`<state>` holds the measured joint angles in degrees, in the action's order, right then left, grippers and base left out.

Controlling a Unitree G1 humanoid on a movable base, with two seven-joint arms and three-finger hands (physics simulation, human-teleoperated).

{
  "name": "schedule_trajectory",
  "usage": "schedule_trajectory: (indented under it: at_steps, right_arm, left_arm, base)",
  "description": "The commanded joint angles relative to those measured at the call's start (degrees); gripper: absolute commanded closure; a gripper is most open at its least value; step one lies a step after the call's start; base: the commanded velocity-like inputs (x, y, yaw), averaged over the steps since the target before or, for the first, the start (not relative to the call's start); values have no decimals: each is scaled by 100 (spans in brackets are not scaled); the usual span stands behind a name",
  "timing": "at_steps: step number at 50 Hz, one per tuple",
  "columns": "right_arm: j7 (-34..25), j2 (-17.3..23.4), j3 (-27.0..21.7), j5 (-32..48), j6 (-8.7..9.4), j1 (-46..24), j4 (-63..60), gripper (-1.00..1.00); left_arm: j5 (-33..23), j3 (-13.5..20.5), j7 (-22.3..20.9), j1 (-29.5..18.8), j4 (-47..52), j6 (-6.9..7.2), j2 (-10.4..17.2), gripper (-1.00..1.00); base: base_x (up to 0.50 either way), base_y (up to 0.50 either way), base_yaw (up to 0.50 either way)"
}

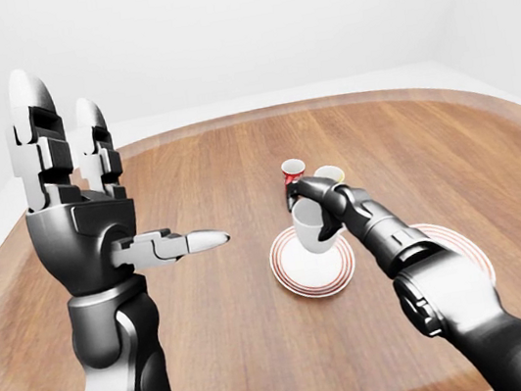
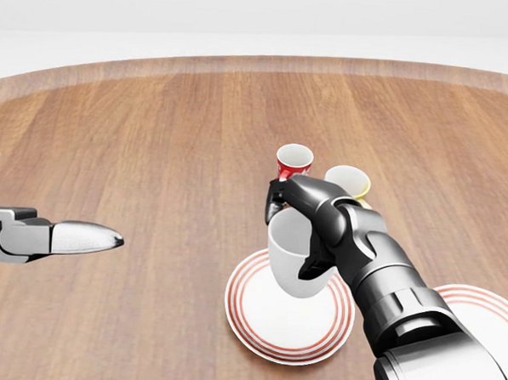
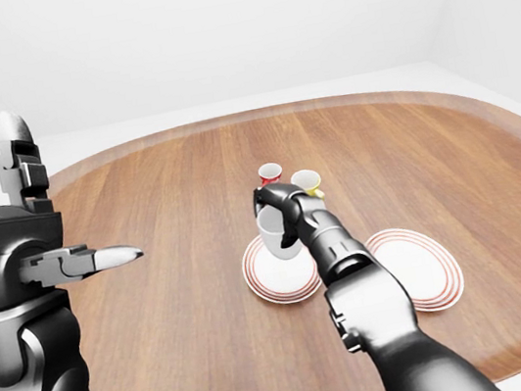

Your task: Put the white mug on the left plate.

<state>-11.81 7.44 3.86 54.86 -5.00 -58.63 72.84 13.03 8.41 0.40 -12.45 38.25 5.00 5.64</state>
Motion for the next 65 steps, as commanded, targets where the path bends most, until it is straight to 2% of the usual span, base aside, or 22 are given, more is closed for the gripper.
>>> schedule_trajectory:
  at_steps: [1,65]
  right_arm:
    - [284,-133,15,-163,0,-22,152,100]
    - [884,-235,46,21,0,415,271,100]
  left_arm:
    - [16,21,8,-18,-11,0,17,-100]
    - [55,51,17,-4,-21,0,36,-100]
  base:
    - [0,0,0]
    - [0,0,0]
